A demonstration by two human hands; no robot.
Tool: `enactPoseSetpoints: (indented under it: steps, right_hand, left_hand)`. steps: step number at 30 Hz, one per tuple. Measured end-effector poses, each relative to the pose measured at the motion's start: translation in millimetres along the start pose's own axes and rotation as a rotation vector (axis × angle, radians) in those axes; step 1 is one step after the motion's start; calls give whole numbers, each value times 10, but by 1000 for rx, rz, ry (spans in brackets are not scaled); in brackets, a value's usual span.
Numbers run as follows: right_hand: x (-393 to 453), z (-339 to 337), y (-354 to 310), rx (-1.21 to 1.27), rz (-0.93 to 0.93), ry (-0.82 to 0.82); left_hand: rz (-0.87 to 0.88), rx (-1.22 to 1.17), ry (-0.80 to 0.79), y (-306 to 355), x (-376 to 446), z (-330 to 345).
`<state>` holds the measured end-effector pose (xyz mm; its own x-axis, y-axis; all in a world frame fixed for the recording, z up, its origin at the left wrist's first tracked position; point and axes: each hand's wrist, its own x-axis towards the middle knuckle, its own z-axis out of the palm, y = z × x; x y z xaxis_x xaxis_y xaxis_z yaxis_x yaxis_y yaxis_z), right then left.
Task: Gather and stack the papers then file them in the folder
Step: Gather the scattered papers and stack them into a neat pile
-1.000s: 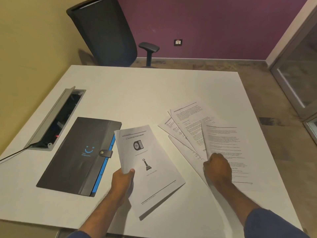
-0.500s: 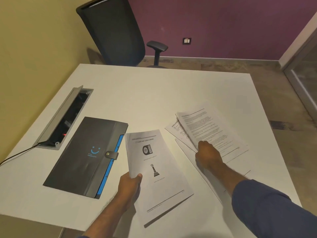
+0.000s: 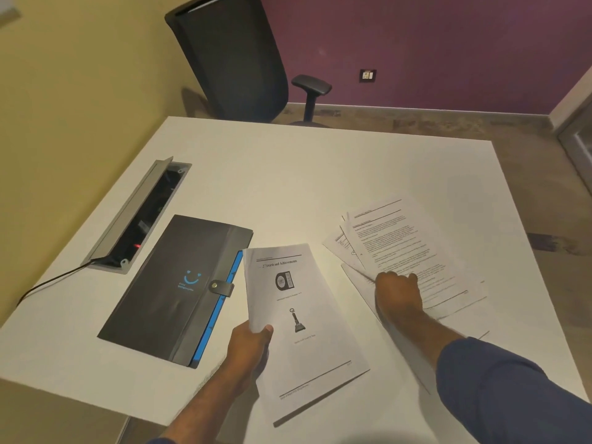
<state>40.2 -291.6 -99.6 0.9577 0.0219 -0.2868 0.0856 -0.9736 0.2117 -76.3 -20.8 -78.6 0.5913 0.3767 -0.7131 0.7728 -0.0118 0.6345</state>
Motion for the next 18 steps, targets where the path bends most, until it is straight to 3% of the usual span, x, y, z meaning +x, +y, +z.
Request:
enactPoseSetpoints:
  steps: [4, 9, 18]
  right_hand:
    - [-75, -148, -76, 245, 11, 116]
    - [-408, -455, -502, 647, -129, 190]
    - [-989, -361, -1115, 675, -542, 105]
  left_hand:
    - [46, 2, -46, 37, -24, -25]
    - [104, -121, -94, 85, -92, 37]
    - [149, -288, -213, 130, -174, 92]
